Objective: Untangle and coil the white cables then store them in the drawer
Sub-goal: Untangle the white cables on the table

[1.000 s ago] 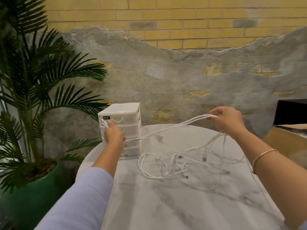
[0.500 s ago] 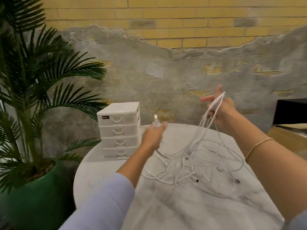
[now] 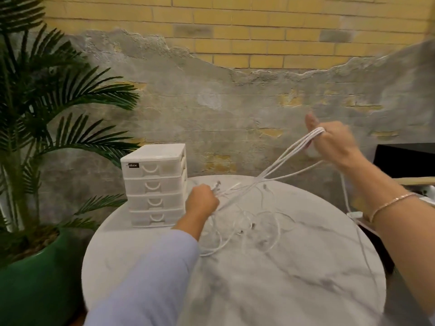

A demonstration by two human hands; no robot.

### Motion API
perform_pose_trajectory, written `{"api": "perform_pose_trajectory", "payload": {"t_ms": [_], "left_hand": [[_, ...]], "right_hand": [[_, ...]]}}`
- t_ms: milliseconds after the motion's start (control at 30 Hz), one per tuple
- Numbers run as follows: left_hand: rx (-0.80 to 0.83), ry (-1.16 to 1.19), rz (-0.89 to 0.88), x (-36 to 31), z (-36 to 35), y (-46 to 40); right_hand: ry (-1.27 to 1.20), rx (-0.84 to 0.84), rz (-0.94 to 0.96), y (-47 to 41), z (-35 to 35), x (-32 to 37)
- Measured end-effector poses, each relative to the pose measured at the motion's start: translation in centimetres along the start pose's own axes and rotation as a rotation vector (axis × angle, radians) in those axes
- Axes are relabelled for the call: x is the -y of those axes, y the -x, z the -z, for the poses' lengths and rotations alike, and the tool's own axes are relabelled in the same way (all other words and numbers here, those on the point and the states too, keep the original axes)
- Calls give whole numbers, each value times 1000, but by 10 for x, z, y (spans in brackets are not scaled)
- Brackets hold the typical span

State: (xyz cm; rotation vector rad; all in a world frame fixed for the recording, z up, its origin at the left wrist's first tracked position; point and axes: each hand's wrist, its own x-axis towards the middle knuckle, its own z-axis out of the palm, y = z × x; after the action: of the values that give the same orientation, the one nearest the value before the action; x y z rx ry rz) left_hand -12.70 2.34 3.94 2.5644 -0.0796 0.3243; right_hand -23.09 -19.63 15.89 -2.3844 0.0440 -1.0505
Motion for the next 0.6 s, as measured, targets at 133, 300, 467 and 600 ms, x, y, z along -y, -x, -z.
{"api": "perform_pose_trajectory", "payload": {"t_ms": [133,300,467,600], "left_hand": [[-46,-20,163,27,18,-12],[-19,46,249,32,21,-10],[33,130,311,31,21,-10],[155,218,383,29,31,-13]], "right_hand": [[482,267,-14,-9,10,-18],[758,361,-90,-8,6,-26],[900,551,-176,-10,18,-24],[1103,736,-207,-3,13,-28]]}}
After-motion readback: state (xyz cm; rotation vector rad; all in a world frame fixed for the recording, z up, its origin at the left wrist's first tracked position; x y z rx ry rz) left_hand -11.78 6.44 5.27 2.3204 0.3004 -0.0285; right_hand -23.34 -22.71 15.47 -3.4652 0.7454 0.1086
